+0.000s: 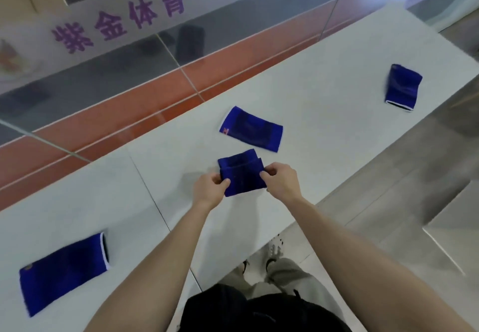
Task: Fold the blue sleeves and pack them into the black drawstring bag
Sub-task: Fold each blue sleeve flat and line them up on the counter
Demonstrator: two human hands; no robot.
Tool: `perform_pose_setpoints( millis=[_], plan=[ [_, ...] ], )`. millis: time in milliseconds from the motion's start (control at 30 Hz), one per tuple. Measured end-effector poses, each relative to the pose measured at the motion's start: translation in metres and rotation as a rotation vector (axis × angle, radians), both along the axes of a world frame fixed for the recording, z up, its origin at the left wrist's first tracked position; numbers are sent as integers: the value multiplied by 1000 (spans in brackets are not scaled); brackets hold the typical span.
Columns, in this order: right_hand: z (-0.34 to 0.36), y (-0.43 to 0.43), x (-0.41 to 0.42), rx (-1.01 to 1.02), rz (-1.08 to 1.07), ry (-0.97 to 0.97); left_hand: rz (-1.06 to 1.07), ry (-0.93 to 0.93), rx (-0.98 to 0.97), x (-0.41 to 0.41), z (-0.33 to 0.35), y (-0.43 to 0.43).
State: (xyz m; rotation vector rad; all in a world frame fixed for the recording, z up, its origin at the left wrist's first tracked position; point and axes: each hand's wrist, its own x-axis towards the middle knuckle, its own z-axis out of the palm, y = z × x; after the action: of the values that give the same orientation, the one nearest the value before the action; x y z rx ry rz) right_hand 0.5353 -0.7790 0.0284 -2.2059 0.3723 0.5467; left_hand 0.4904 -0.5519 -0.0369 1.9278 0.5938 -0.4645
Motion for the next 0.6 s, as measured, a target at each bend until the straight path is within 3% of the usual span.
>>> perform_pose_setpoints(
  millis=[233,600],
  plan=[
    [-34,9,51,-71,129,27,57,53,281,36,15,-15],
    [-56,7,82,-134,278,45,84,122,362,46,-2,-18]
  ],
)
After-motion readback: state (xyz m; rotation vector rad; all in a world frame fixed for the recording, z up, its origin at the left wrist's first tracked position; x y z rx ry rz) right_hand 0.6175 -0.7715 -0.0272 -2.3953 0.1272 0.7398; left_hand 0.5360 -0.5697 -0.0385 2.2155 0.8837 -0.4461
